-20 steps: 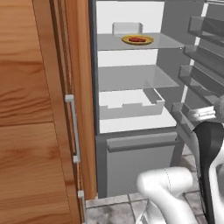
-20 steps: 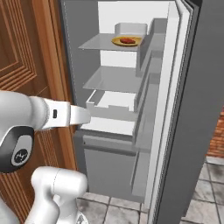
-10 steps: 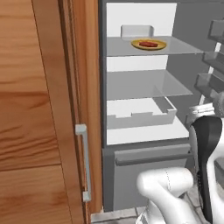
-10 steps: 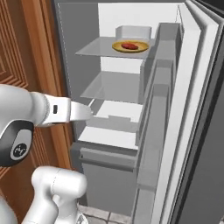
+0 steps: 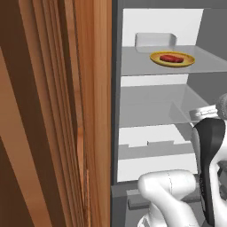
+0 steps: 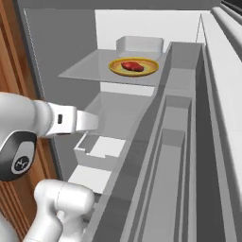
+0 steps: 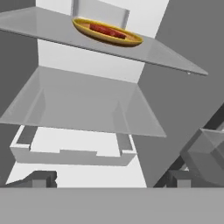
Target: Retrieve the steak from the fridge and place it on the saucepan with marinade on the stove.
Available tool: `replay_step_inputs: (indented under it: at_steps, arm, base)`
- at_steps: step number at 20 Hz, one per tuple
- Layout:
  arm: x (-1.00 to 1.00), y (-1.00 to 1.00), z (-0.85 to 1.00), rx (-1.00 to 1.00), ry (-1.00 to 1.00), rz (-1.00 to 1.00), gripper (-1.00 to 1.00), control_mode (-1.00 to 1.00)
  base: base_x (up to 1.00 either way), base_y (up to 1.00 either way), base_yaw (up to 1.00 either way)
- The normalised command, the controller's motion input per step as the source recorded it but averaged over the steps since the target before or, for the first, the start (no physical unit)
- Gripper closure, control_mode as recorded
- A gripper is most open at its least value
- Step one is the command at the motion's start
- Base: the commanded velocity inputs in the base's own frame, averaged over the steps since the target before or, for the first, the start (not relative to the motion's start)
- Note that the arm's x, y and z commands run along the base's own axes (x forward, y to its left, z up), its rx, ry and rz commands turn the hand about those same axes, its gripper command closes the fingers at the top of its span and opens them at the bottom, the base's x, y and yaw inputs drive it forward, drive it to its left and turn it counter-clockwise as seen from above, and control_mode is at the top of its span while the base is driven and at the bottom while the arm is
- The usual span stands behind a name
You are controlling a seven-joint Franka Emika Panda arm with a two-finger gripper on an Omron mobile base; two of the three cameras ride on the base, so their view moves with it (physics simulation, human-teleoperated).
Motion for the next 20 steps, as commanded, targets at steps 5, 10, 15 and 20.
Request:
replay_step_inputs:
  at_steps: [5,10,15,20]
  arm:
    - [0.0,0.0,0.0,0.0,0.0,0.0,-1.0,1.0]
    - [0.0,0.0,0.0,0.0,0.0,0.0,-1.0,1.0]
    - [0.44,-0.1,0.97,0.02,0.0,0.05,-1.0,-1.0]
    - [0.1,-0.08,0.99,0.0,0.0,0.13,-1.0,-1.0]
  base:
    - [1.0,-0.1,0.05]
    - [0.66,-0.17,0.04]
    - [0.0,0.0,0.0]
    - [0.0,0.0,0.0]
